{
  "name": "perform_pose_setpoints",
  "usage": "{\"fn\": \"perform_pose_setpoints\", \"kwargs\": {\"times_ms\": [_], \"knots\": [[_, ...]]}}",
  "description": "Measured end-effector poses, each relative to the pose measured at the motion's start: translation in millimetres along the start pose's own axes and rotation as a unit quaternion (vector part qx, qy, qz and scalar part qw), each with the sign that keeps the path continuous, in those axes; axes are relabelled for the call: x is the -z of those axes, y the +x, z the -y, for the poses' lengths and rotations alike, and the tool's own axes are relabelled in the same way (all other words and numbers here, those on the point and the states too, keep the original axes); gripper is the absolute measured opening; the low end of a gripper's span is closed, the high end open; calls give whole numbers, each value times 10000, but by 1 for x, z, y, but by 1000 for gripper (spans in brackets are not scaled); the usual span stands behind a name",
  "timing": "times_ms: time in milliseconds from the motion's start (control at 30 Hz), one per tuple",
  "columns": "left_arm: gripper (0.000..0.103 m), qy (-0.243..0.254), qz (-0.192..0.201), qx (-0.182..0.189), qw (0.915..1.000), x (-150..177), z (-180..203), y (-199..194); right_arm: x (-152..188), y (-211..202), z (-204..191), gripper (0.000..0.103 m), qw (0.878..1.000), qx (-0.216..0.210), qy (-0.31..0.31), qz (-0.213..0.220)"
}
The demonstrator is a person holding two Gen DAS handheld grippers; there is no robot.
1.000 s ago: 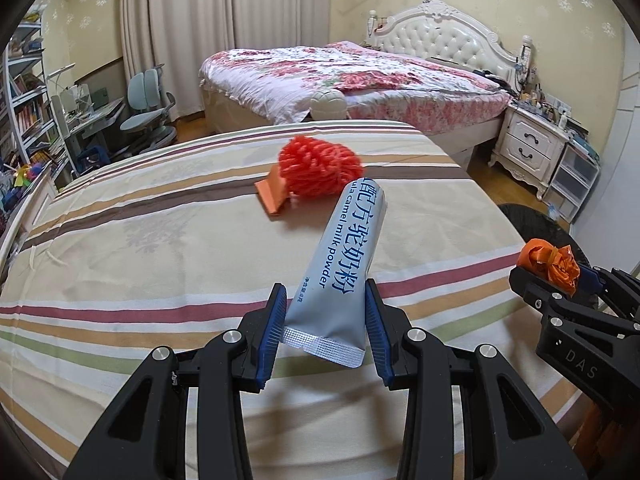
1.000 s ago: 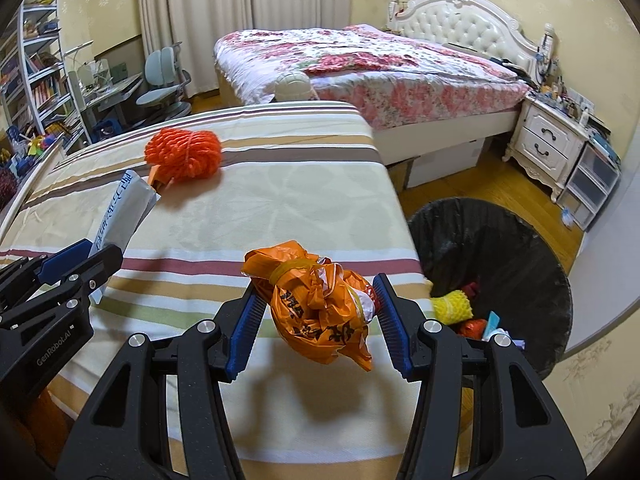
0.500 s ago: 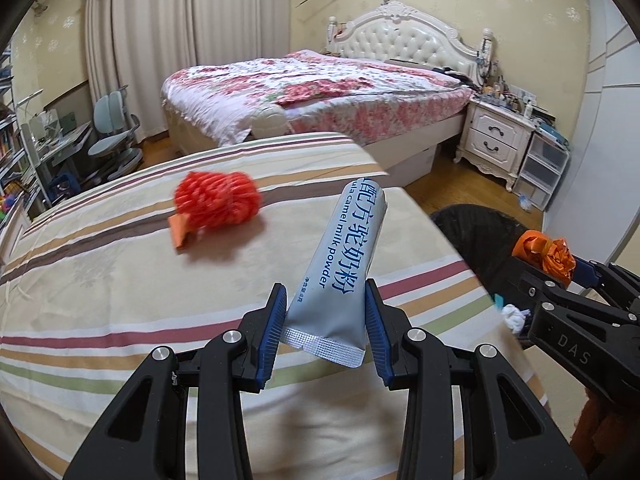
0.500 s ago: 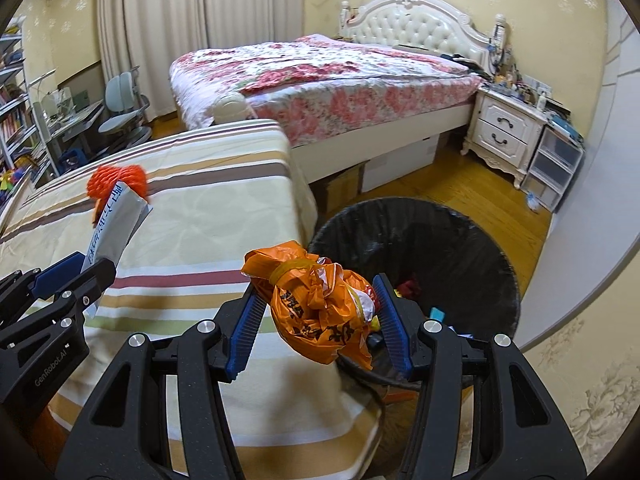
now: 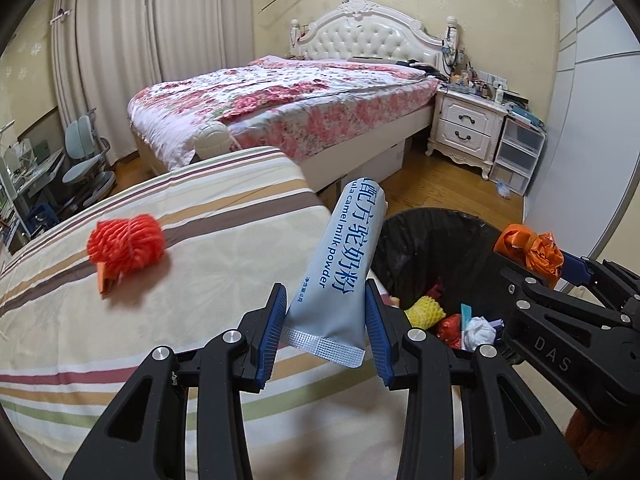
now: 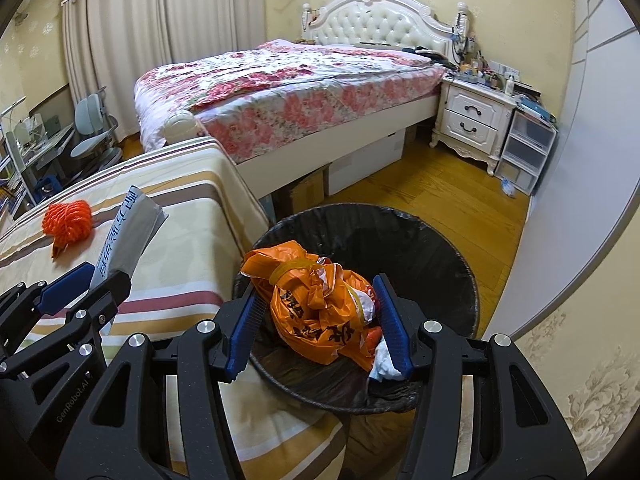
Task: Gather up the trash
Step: 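Carry the milk-powder tube and orange bag over the black bin with both tools, then open the left tool dropping the tube while the right tool drops the orange bag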
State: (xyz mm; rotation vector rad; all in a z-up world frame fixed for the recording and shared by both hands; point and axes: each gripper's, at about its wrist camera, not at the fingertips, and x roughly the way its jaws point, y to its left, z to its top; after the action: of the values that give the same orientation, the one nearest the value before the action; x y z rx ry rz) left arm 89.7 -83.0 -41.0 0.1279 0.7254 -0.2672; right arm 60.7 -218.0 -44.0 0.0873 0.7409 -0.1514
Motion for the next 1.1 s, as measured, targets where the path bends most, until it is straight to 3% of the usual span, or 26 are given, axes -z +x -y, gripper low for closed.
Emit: {"fn": "perform_pose_setpoints", "kwargs": {"times_ms": [1100], "knots": [[40, 382, -252, 44, 9989, -32, 59, 52, -14, 30, 63, 53, 9979, 312, 551, -118]]}}
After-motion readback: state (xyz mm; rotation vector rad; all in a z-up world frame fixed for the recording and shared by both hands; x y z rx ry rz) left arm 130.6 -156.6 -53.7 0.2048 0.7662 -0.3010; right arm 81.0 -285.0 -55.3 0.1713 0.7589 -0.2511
